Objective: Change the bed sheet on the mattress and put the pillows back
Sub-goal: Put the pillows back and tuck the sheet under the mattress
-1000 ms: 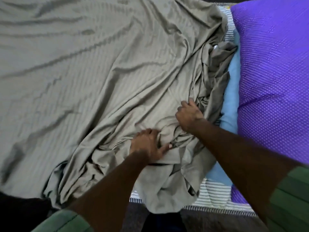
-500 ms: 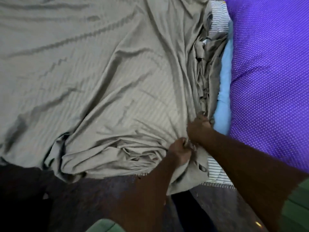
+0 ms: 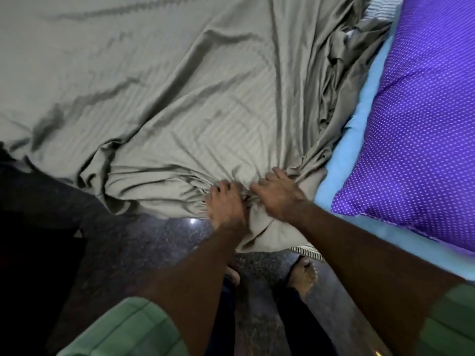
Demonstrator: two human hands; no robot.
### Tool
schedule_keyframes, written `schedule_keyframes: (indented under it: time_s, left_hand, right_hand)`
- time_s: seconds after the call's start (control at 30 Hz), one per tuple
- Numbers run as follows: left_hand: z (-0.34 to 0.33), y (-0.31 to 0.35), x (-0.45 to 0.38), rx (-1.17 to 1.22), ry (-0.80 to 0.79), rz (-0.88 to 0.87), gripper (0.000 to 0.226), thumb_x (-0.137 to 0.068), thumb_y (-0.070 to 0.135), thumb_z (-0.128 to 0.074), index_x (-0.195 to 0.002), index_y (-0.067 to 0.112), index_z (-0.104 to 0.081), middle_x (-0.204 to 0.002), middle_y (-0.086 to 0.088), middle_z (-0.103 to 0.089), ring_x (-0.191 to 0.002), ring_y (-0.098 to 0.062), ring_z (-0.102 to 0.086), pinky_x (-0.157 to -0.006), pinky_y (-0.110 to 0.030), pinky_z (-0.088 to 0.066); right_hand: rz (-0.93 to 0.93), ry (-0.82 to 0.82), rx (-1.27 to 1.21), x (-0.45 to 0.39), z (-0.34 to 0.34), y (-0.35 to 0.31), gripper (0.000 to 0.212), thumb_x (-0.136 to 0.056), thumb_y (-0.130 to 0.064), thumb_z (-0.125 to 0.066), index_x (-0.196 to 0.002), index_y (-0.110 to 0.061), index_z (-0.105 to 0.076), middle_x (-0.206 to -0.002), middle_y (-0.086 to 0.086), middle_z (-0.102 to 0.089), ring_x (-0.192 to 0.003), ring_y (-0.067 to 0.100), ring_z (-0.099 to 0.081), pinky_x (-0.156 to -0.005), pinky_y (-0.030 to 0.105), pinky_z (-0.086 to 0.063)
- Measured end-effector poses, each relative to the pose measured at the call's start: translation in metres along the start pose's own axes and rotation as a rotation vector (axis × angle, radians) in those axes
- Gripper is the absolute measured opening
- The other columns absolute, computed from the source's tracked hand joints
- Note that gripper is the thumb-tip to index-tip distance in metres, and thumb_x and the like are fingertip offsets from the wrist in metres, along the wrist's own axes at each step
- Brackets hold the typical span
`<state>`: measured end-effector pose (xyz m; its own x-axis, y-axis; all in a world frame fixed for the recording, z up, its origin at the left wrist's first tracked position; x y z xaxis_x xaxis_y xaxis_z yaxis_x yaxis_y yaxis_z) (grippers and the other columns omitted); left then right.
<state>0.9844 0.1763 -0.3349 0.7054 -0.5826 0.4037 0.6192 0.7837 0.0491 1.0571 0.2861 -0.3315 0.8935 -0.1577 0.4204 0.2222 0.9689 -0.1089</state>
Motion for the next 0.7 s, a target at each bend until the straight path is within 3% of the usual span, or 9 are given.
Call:
schedule_keyframes:
  time_s: [0.07,0.17,0.27,0.33,0.4,0.47,0.57,0.63,0.7]
  left_hand:
    - [-0.005,0.026,0.011,0.124,-0.126,-0.047,0.037,-0.095,0.028,-0.057,-0.13,0.018,-0.05,-0.127,-0.01,-0.058,-0.119,-0.035,-0.057,-0.095,-0.044,-0.047]
    - [-0.023,0.066,0.034,0.488,-0.308,-0.09,0.039,-0.092,0.027,-0.067,-0.125,0.015,-0.05,-0.116,-0.015,-0.066,-0.11,-0.039,-0.064,-0.088,-0.046,-0.049]
    - [-0.028,0.075,0.049,0.742,-0.223,-0.017,0.031,-0.098,0.027,-0.057,-0.124,0.012,-0.052,-0.114,-0.016,-0.067,-0.109,-0.04,-0.062,-0.086,-0.045,-0.045]
    - [-0.024,0.063,0.056,0.707,-0.038,0.055,0.027,-0.098,0.025,-0.052,-0.123,0.013,-0.054,-0.118,-0.013,-0.062,-0.112,-0.038,-0.059,-0.089,-0.046,-0.043]
    - [-0.017,0.043,0.062,0.509,0.143,0.168,0.029,-0.091,0.025,-0.054,-0.12,0.018,-0.055,-0.123,-0.008,-0.056,-0.115,-0.032,-0.053,-0.093,-0.046,-0.042]
    - [-0.015,0.024,0.077,0.359,0.231,0.3,0.038,-0.086,0.031,-0.061,-0.122,0.023,-0.052,-0.127,-0.005,-0.051,-0.119,-0.028,-0.048,-0.097,-0.044,-0.04]
    - [-0.032,0.013,0.088,0.293,0.141,0.309,0.05,-0.084,0.041,-0.07,-0.128,0.027,-0.051,-0.132,-0.007,-0.047,-0.123,-0.029,-0.045,-0.101,-0.044,-0.037]
    - [-0.039,0.017,0.086,0.245,0.119,0.209,0.045,-0.085,0.043,-0.069,-0.125,0.028,-0.057,-0.129,-0.006,-0.051,-0.122,-0.029,-0.046,-0.1,-0.043,-0.037]
    - [-0.04,0.024,0.083,0.227,0.12,0.097,0.034,-0.088,0.037,-0.065,-0.121,0.03,-0.063,-0.125,-0.001,-0.057,-0.12,-0.027,-0.048,-0.098,-0.042,-0.036]
  right_hand:
    - [-0.025,-0.15,0.149,0.006,0.008,0.015,0.052,-0.097,-0.026,-0.021,-0.122,-0.022,-0.067,-0.121,0.005,-0.071,-0.123,0.029,-0.057,-0.122,0.046,-0.015]
    - [-0.1,-0.378,0.351,0.02,0.014,0.024,0.039,-0.107,-0.029,-0.034,-0.131,-0.021,-0.065,-0.136,0.002,-0.065,-0.135,0.025,-0.052,-0.125,0.046,-0.011]
    - [-0.109,-0.268,0.327,0.03,0.015,0.017,0.037,-0.101,-0.035,-0.045,-0.127,-0.018,-0.065,-0.131,0.005,-0.067,-0.129,0.028,-0.056,-0.119,0.048,-0.022]
    - [-0.082,-0.023,0.138,0.037,0.015,0.007,0.035,-0.088,-0.036,-0.05,-0.113,-0.017,-0.066,-0.113,0.009,-0.07,-0.111,0.031,-0.064,-0.102,0.046,-0.039]
    - [-0.016,0.168,-0.099,0.048,0.014,0.0,0.036,-0.079,-0.04,-0.046,-0.102,-0.016,-0.063,-0.1,0.009,-0.068,-0.097,0.033,-0.066,-0.087,0.044,-0.044]
    - [0.068,0.084,-0.095,0.059,0.001,-0.008,0.046,-0.079,-0.051,-0.049,-0.111,-0.02,-0.059,-0.108,0.006,-0.063,-0.104,0.031,-0.062,-0.091,0.044,-0.043]
    - [0.162,-0.195,0.184,0.068,-0.014,-0.007,0.064,-0.076,-0.048,-0.071,-0.134,-0.029,-0.051,-0.129,0.001,-0.055,-0.122,0.028,-0.051,-0.105,0.045,-0.036]
    - [0.156,-0.213,0.323,0.064,-0.007,-0.005,0.047,-0.087,-0.036,-0.066,-0.132,-0.028,-0.057,-0.131,-0.001,-0.059,-0.127,0.028,-0.05,-0.108,0.045,-0.031]
    - [0.094,-0.278,0.433,0.06,-0.001,-0.005,0.035,-0.098,-0.029,-0.049,-0.129,-0.023,-0.062,-0.132,0.0,-0.064,-0.131,0.027,-0.051,-0.114,0.048,-0.025]
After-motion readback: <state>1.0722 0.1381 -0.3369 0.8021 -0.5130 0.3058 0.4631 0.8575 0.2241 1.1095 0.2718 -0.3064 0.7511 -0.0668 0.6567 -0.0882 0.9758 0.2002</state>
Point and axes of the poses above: each hand's wrist, its own x-axis away from the middle knuckle, its own z-axis out of the back of the hand, y = z × x, the point moved 5 cm from there along -x, towards the middle knuckle
